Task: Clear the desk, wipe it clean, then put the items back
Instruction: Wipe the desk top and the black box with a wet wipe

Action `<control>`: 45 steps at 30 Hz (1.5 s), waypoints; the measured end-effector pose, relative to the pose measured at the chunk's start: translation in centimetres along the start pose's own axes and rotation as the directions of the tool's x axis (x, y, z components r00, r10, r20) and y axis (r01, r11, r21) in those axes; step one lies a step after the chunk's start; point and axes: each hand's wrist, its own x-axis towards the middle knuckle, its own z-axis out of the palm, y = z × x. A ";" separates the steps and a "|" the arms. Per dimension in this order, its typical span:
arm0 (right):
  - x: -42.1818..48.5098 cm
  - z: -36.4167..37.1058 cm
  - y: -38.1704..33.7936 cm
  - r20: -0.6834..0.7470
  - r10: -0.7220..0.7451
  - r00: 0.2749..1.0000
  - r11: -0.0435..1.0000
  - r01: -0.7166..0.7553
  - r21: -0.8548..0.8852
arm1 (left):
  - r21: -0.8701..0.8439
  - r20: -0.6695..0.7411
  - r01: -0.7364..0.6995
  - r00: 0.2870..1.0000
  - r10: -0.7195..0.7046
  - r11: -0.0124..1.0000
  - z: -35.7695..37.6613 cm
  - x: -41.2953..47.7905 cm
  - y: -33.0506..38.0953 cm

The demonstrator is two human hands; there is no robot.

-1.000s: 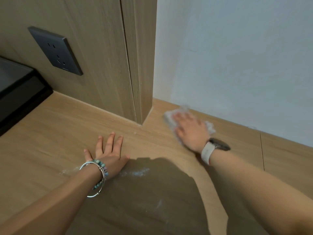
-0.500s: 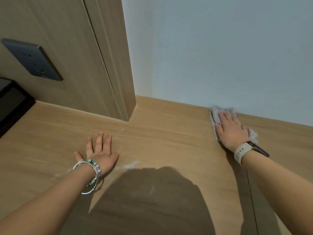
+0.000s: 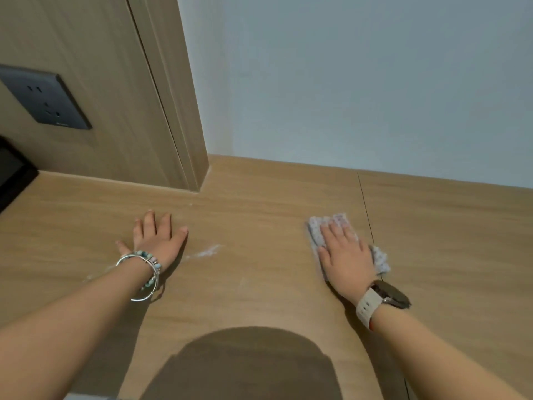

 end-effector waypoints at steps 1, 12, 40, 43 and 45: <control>-2.1 0.7 -1.8 0.007 -0.170 0.985 0.985 0.170 0.009 | 0.005 -0.031 -0.011 0.999 0.011 1.000 0.0 -0.4 -0.1; -8.6 -0.4 5.3 -0.016 0.204 0.979 0.979 -0.203 0.022 | 0.149 -0.061 -0.308 0.945 0.320 0.939 4.3 -11.4 0.8; -14.6 2.6 -2.2 -0.078 0.313 0.946 0.949 -0.310 0.057 | 0.456 -0.003 -0.452 0.861 0.508 0.767 6.3 -18.3 -10.6; -15.0 4.5 -10.1 -0.088 0.019 0.996 0.999 -0.015 0.052 | 0.424 -0.010 -0.413 0.888 0.460 0.806 4.9 -16.3 -11.8; -15.7 5.6 -14.0 -0.006 -0.205 0.979 0.977 0.205 0.059 | 0.348 -0.023 -0.390 0.906 0.424 0.852 4.6 -14.9 -12.6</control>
